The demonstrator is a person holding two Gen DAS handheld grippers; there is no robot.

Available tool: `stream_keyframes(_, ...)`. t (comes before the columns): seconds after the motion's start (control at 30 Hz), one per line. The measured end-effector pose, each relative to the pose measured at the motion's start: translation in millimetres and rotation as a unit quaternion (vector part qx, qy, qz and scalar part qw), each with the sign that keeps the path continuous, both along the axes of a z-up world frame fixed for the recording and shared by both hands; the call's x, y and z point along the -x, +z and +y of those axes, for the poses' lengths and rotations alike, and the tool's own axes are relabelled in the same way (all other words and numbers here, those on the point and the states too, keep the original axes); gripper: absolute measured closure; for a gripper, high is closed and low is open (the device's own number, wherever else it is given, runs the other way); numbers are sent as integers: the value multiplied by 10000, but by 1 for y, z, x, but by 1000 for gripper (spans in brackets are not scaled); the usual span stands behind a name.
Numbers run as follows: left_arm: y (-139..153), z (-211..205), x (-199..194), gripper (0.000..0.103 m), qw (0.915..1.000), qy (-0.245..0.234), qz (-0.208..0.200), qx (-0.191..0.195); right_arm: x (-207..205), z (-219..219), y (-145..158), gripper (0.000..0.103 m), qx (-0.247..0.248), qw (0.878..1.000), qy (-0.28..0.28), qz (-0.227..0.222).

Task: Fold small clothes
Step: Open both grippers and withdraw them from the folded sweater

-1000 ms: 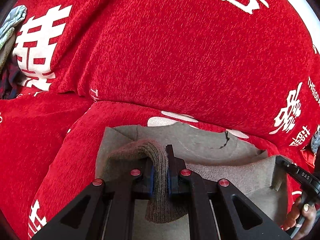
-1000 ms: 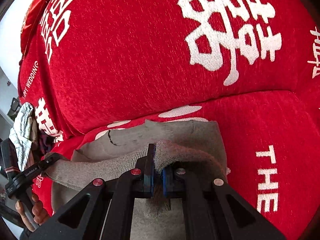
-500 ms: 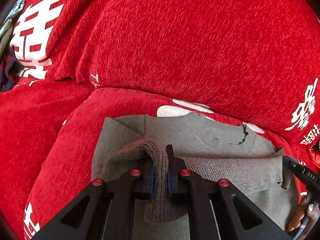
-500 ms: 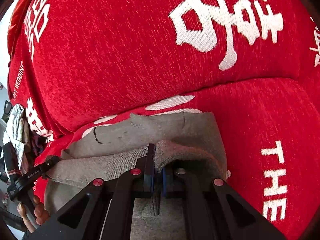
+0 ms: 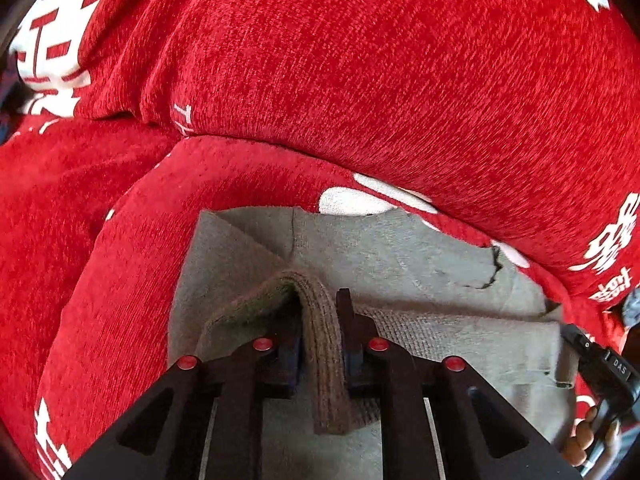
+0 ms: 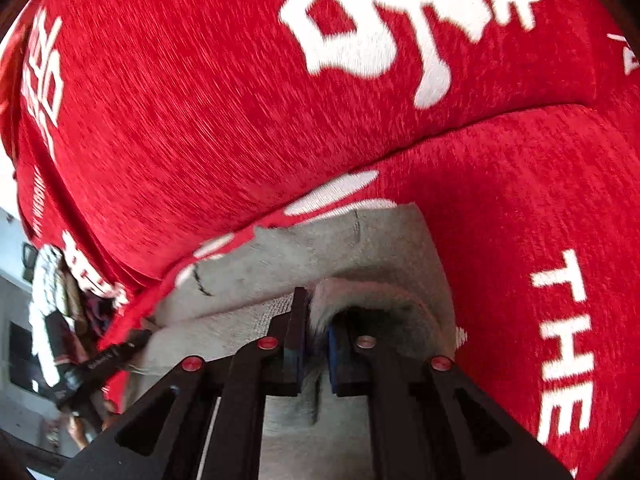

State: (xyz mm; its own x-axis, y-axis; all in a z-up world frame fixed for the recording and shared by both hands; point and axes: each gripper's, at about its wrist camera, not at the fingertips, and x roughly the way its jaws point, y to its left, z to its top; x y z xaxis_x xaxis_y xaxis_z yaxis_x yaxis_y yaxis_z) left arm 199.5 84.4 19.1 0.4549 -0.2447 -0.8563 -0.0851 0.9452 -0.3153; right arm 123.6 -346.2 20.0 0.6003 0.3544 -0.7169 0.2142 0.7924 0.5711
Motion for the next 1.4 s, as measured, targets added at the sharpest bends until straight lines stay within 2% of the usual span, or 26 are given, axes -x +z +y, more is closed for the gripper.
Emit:
stream_keyframes(0.07, 3, 4, 3, 87, 9997, -13, 18, 258, 7, -1, 11, 63, 9, 9998, -30, -179)
stream_keyframes(0.1, 4, 5, 3, 86, 9993, -39, 37, 378, 14, -1, 19, 39, 23, 9993, -73, -356)
stream_keyframes(0.13, 4, 5, 3, 78, 9989, -60, 88, 467, 20, -2, 24, 26, 38, 9987, -131, -489)
stream_keyframes(0.17, 4, 4, 2, 37, 9985, -48, 185, 520, 24, -2, 28, 24, 56, 9979, -195, -622)
stream_keyframes(0.2, 5, 6, 2, 20, 9981, 20, 151, 590, 30, -2, 32, 24, 75, 9969, -236, -751)
stream_keyframes(0.33, 23, 13, 16, 20, 9966, 117, -304, 754, 35, 7, 35, 24, 264, 9975, -59, -656)
stream_keyframes(0.43, 38, 24, 37, 19, 9950, 82, -702, 711, 42, 24, 37, 24, 764, 9941, 340, -686)
stream_keyframes(0.5, 43, 29, 52, 19, 9929, -190, -942, 707, 51, 38, 40, 24, 1198, 9865, 774, -802)
stream_keyframes(0.6, 38, 16, 58, 19, 9919, -770, -871, 507, 50, 57, 33, 24, 1699, 9742, 1324, -671)
stream_keyframes(0.7, 27, -9, 48, 19, 9901, -1264, -556, 247, 31, 72, 21, 24, 1832, 9674, 1720, -310)
stream_keyframes(0.77, 19, -24, 36, 19, 9895, -1388, -409, -33, 19, 78, 14, 24, 1898, 9646, 1827, -156)
stream_keyframes(0.83, 8, -29, 22, 19, 9907, -1246, -304, -454, 1, 80, 8, 24, 1995, 9629, 1817, 16)
stream_keyframes(0.9, -4, -24, 9, 19, 9933, -970, -144, -619, -19, 76, 2, 24, 2265, 9611, 1560, 265)
stream_keyframes(0.97, -12, -8, 2, 19, 9967, -698, -71, -408, -33, 63, -2, 26, 2442, 9614, 1190, 430)
stream_keyframes(1.03, -11, 3, 6, 19, 9980, -591, -197, -123, -44, 41, -12, 26, 2236, 9692, 703, 756)
stream_keyframes(1.1, -6, 6, 14, 19, 9981, -512, -281, -199, -42, 24, -16, 26, 2145, 9724, 239, 882)
stream_keyframes(1.17, 6, 7, 25, 19, 9969, -307, -539, -488, -29, 19, -9, 26, 2221, 9718, -81, 787)
stream_keyframes(1.2, 12, 5, 31, 19, 9961, -264, -671, -505, -20, 23, -2, 26, 2315, 9709, -107, 601)
stream_keyframes(1.23, 15, 3, 36, 19, 9965, -271, -702, -366, -13, 29, 5, 26, 2386, 9702, -69, 413)
stream_keyframes(1.3, 15, -9, 42, 19, 9972, -364, -627, -198, 5, 55, 20, 26, 2455, 9692, 176, 10)
stream_keyframes(1.4, 14, -37, 67, 19, 9934, -610, -786, -570, 23, 100, 22, 26, 2385, 9668, 905, -173)
